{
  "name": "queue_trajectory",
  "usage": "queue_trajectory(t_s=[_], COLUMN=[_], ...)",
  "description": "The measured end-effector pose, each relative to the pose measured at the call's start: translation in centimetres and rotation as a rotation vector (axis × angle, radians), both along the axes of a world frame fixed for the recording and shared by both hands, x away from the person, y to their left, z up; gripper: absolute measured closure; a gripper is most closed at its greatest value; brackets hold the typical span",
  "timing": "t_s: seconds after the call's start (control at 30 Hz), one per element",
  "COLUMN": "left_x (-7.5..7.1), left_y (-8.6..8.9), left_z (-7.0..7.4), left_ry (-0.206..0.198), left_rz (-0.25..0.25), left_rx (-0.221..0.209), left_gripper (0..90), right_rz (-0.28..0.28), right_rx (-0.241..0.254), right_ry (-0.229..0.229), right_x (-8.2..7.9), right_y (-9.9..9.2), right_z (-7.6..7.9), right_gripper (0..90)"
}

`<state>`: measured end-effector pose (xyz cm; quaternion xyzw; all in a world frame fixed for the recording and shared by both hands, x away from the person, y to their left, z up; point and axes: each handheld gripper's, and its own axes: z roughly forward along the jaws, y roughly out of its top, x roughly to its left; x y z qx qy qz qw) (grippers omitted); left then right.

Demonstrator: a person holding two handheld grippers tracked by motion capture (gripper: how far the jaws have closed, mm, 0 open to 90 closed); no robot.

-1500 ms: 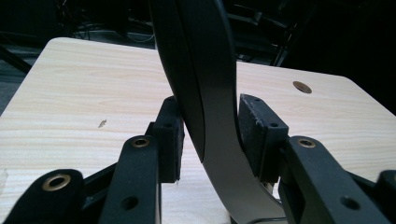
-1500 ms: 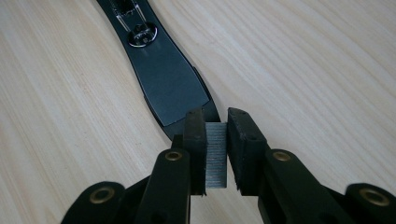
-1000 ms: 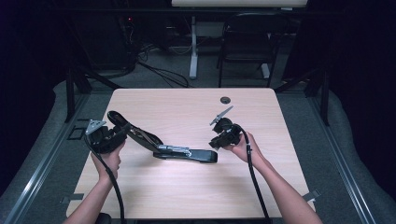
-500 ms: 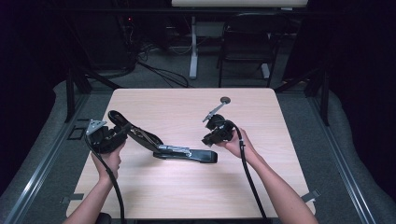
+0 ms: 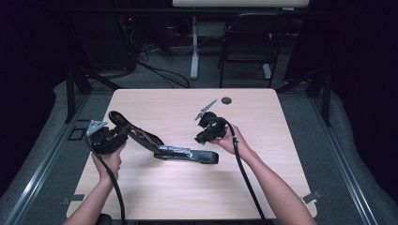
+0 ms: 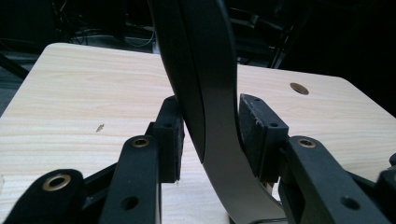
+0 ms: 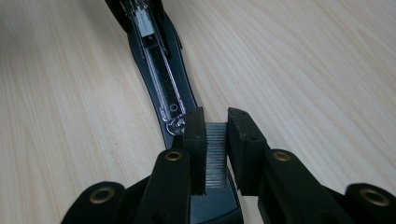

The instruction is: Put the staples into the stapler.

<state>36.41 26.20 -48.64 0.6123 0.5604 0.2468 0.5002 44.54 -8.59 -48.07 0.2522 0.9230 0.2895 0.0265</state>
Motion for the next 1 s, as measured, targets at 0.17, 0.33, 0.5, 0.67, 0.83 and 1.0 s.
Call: queue_trajectory(t_s=[0.17, 0.33, 0.5, 0.67, 0.83, 1.0], left_x=[0.0, 0.0, 0.0, 0.0, 0.0, 0.0], left_y=[0.0, 0.0, 0.0, 0.0, 0.0, 0.0], left_z=[0.0, 0.0, 0.0, 0.0, 0.0, 0.0], left_ry=[-0.001, 0.0, 0.0, 0.0, 0.0, 0.0], left_rz=[-0.001, -0.002, 0.0, -0.001, 0.0, 0.002], left_rx=[0.0, 0.0, 0.001, 0.001, 0.002, 0.004], left_gripper=[61.9, 61.9, 61.9, 61.9, 61.9, 61.9], right_rz=[0.016, 0.034, 0.05, 0.061, 0.074, 0.092], right_rx=[0.007, 0.008, 0.002, 0.008, 0.011, 0.015], right_ry=[-0.004, -0.007, -0.006, -0.011, -0.014, -0.017], right_x=[0.2, 0.3, 0.5, 0.6, 0.7, 0.8], right_y=[0.5, 1.1, 1.5, 1.9, 2.1, 2.5], right_z=[0.3, 0.4, 0.4, 0.5, 0.7, 0.8], right_gripper=[78.6, 78.6, 78.6, 78.6, 78.6, 78.6])
